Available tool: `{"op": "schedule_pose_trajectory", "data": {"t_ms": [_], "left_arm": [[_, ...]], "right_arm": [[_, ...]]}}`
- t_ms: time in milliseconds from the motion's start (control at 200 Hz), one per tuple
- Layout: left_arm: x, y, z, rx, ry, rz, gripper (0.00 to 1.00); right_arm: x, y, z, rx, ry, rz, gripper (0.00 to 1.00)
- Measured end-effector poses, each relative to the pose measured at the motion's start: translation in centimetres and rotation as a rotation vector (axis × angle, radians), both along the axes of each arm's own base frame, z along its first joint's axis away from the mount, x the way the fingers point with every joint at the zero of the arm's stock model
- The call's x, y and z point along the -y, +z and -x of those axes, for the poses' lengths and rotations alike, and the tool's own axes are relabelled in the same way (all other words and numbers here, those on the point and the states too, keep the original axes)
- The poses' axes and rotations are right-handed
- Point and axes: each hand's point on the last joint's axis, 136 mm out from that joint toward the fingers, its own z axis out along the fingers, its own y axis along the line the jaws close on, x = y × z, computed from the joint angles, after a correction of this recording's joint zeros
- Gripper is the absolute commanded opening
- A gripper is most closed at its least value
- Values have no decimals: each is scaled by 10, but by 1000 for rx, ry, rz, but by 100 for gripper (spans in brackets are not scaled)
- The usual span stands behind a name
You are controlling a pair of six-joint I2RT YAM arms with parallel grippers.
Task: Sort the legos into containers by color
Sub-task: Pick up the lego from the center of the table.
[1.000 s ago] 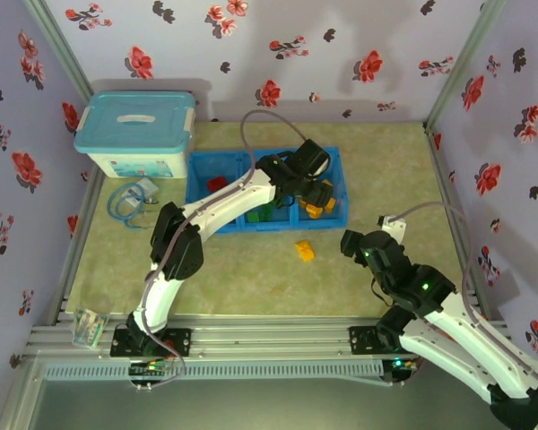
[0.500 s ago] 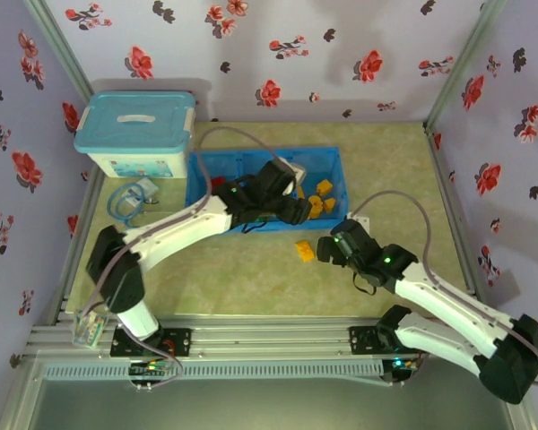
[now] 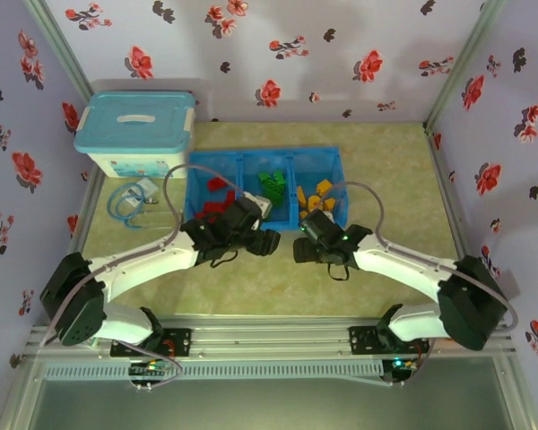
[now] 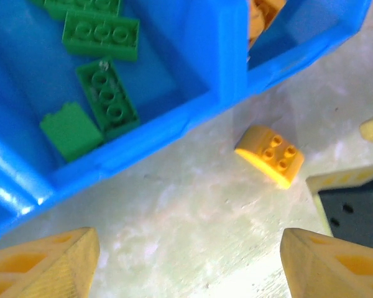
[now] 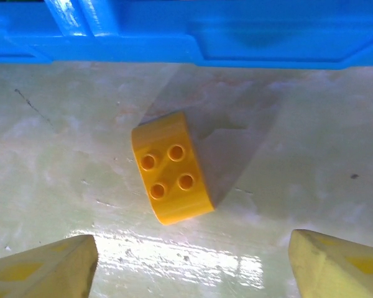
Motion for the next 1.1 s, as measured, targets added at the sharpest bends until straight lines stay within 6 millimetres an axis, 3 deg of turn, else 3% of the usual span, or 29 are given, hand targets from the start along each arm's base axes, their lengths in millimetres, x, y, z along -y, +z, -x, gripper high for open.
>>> {"op": "schedule_pose_trajectory", "data": {"t_ms": [80,350,690,935,1100], "left_arm": [[-10,-10,8,-17,17,4,76],[-27,-34,23,-54,57,-2,75],[-30,-29,22,-33,79,17,74],[-36,-37,23,-36,85,1,73],[-39,-38,24,-31,89,4,73]], "right_arm": [[-6,-8,-2,-20,13,20,69],[-19,-34,-9,-79,40,96,66],[-22,-52,-13,-103,47,163,45],[-26,-50,-10,-87,61,178,28],[-29,-40,-6,-73,72,190,26]]}}
